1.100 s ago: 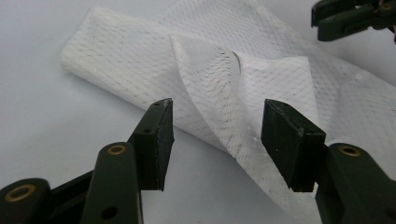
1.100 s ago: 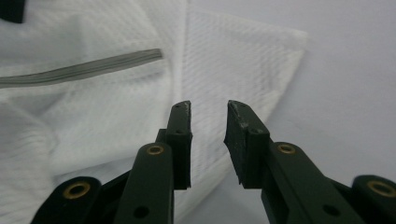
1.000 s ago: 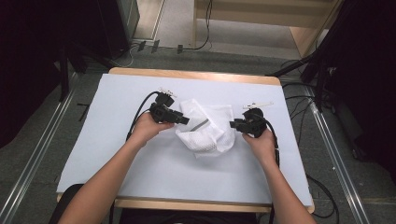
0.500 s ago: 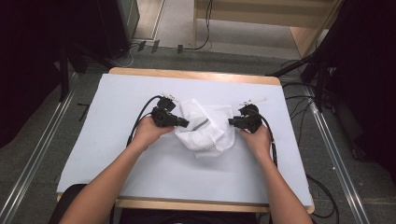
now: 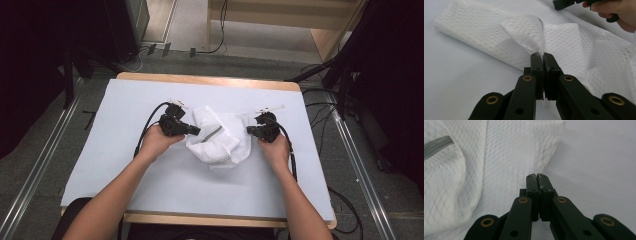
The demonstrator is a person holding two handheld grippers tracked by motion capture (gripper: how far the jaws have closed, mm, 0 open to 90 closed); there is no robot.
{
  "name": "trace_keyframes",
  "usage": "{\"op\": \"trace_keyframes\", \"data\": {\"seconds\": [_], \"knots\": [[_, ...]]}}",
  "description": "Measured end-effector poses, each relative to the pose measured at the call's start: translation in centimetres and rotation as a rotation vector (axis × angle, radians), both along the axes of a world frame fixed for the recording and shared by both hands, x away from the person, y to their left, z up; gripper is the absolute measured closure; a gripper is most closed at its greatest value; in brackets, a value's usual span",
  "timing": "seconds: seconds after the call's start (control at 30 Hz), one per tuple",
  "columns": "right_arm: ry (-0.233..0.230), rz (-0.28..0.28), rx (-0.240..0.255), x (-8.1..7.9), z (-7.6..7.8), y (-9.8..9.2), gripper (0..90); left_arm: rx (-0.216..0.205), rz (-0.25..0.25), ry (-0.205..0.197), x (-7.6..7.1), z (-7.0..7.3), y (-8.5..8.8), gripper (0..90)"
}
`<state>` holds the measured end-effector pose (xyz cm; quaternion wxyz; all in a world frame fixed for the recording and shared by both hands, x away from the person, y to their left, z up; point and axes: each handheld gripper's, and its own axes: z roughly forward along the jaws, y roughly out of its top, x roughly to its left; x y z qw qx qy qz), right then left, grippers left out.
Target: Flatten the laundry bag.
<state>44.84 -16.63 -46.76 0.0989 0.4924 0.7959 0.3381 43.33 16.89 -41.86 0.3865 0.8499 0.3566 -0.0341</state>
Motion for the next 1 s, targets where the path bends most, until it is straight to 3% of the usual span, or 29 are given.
{"op": "trace_keyframes", "data": {"seconds": [0.43, 0.73, 1.0], "knots": [[-0.017, -0.051, 0.032, 0.0, 0.7, -1.6, 90.0, -0.059, 0.063, -0.052, -1.1, 1.8, 2.8, 88.6], [-0.027, -0.076, 0.057, 0.1, 1.0, -2.6, 90.0, -0.072, 0.123, -0.089, -2.2, 2.4, 5.0, 88.4], [-0.025, -0.093, 0.076, -0.1, 1.3, -3.0, 90.0, -0.089, 0.175, -0.096, -3.2, 2.7, 7.2, 87.6]]}}
